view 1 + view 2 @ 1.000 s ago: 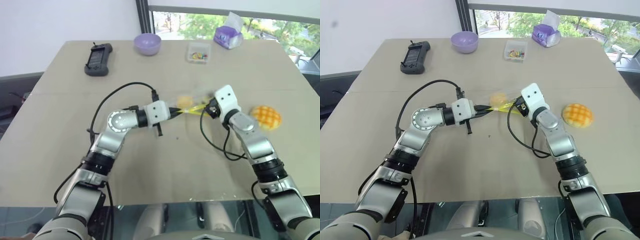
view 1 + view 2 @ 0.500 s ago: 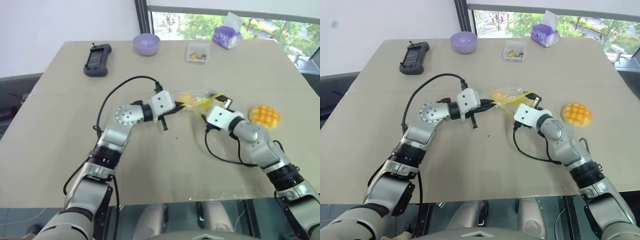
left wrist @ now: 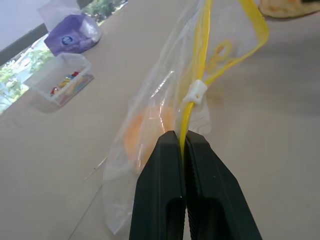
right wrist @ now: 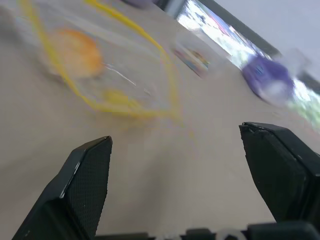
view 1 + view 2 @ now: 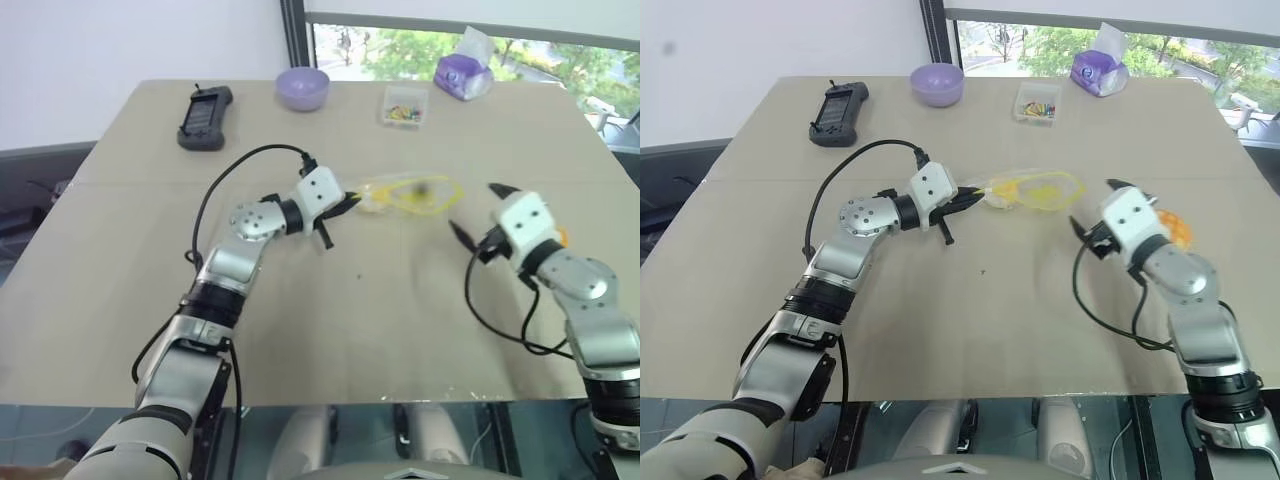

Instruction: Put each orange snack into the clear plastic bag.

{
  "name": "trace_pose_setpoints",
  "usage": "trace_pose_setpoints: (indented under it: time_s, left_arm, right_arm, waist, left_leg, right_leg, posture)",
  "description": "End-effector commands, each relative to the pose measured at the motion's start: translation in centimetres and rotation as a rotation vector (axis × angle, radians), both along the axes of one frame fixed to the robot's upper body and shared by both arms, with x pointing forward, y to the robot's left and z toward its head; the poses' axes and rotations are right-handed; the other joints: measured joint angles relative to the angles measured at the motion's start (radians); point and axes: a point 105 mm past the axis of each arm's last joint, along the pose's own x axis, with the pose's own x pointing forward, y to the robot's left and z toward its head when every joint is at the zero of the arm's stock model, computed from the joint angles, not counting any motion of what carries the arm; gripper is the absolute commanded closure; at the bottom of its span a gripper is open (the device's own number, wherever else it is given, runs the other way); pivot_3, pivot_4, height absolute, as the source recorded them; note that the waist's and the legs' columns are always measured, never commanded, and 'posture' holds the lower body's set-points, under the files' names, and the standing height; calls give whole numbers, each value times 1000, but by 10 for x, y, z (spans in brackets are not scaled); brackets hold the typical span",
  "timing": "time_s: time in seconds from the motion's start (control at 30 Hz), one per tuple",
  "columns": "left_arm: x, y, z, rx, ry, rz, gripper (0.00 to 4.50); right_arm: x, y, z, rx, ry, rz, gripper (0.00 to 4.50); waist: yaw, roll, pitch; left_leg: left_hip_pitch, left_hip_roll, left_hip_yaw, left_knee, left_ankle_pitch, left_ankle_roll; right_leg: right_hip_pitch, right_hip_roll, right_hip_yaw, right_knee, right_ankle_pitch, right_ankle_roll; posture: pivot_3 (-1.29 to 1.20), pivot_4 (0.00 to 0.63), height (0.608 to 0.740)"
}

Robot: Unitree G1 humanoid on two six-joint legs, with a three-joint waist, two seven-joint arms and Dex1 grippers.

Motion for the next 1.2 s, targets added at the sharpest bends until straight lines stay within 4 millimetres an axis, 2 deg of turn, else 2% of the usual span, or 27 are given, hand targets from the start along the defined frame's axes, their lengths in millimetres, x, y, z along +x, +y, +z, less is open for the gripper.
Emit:
trace_pose_setpoints:
  time_s: [0.03, 0.1, 0.23, 0.33, 0.43, 0.47, 0.5, 0.63, 0.73, 0.87, 0.93, 1.03, 1.2]
  left_arm:
    - [3, 0, 19, -43, -52, 3, 4500]
    - [4, -1, 21, -46, -53, 3, 4500]
    - [5, -1, 23, -49, -54, 4, 4500]
    - [5, -2, 22, -49, -54, -2, 4500]
    - [5, -3, 22, -52, -52, -6, 4500]
    - [5, -4, 23, -52, -53, -7, 4500]
    - [5, -4, 23, -53, -53, -7, 4500]
    - [6, -3, 24, -63, -54, 1, 4500]
    - [5, -3, 24, -74, -51, 6, 4500]
    - [5, -4, 25, -75, -57, 6, 4500]
    - [5, -5, 26, -72, -65, 5, 4500]
    - [4, -8, 25, -59, -83, -9, 4500]
    - [1, -14, 24, -49, -100, -30, 4500]
  right_arm:
    - [-5, -52, 0, 126, 13, -255, 39]
    - [-7, -70, -14, 202, 61, -364, 39]
    - [-7, -85, -41, 322, 154, -472, 39]
    - [-6, -87, -68, 388, 242, -504, 39]
    - [-3, -85, -80, 422, 270, -499, 39]
    - [-2, -84, -80, 420, 270, -496, 584]
    - [-2, -84, -80, 419, 269, -492, 805]
    - [0, -85, -75, 394, 247, -489, 2553]
    - [-1, -87, -59, 377, 184, -458, 3824]
    - [-3, -70, -29, 390, 109, -333, 3824]
    - [-7, -49, -10, 435, 93, -209, 3824]
    - [-16, -5, 13, 483, 110, 2, 3824]
    - [-18, 38, 26, 522, 146, 155, 3824]
  waist:
    - [1, 0, 0]
    - [1, 0, 0]
    - [-4, 0, 0]
    - [-4, 0, 0]
    - [-3, -1, -1]
    - [-3, -2, -1]
    - [-3, -2, -2]
    - [-3, -2, -2]
    - [-2, -2, -2]
    - [-2, -2, -2]
    - [-4, -1, -1]
    - [-6, -1, -1]
    - [-2, -1, -1]
  left_leg:
    - [0, 0, 0, 0, 0, 0]
    - [0, 0, 0, 0, 0, 0]
    - [1, 0, 2, 0, 0, 0]
    - [1, 0, 2, 0, 0, 0]
    - [2, 0, 2, 0, 0, 0]
    - [2, 0, 2, 0, 0, 0]
    - [2, 0, 2, 0, 0, 0]
    - [2, 0, 2, 0, 0, 1]
    - [2, 0, 2, 0, 0, 0]
    - [1, 0, 2, 0, 0, 0]
    - [1, 0, 2, 0, 0, 0]
    - [1, 1, 2, 0, -1, 2]
    - [1, 1, 2, 0, -2, 4]
  right_leg:
    - [0, 0, 0, 0, 0, 0]
    - [0, 0, 0, 0, 0, 0]
    - [0, 0, 1, 1, 0, 0]
    - [0, 0, 2, 1, 0, 0]
    - [1, 0, 2, 1, 0, 0]
    - [1, 0, 2, 1, 0, 0]
    - [1, 0, 2, 1, 0, 0]
    - [1, 0, 2, 1, 0, 1]
    - [1, 0, 2, 1, 0, 1]
    - [1, 0, 2, 0, 0, 1]
    - [0, 0, 2, 0, 0, 1]
    - [0, 1, 2, 0, 0, 1]
    - [0, 1, 2, 0, 0, 1]
  posture:
    - [0, 150, 740]
    - [0, 150, 740]
    - [0, 150, 740]
    - [0, 150, 740]
    - [0, 150, 740]
    - [0, 150, 740]
    - [0, 150, 740]
    - [0, 150, 740]
    - [0, 150, 740]
    - [0, 150, 740]
    - [0, 150, 740]
    - [0, 150, 740]
    - [0, 150, 740]
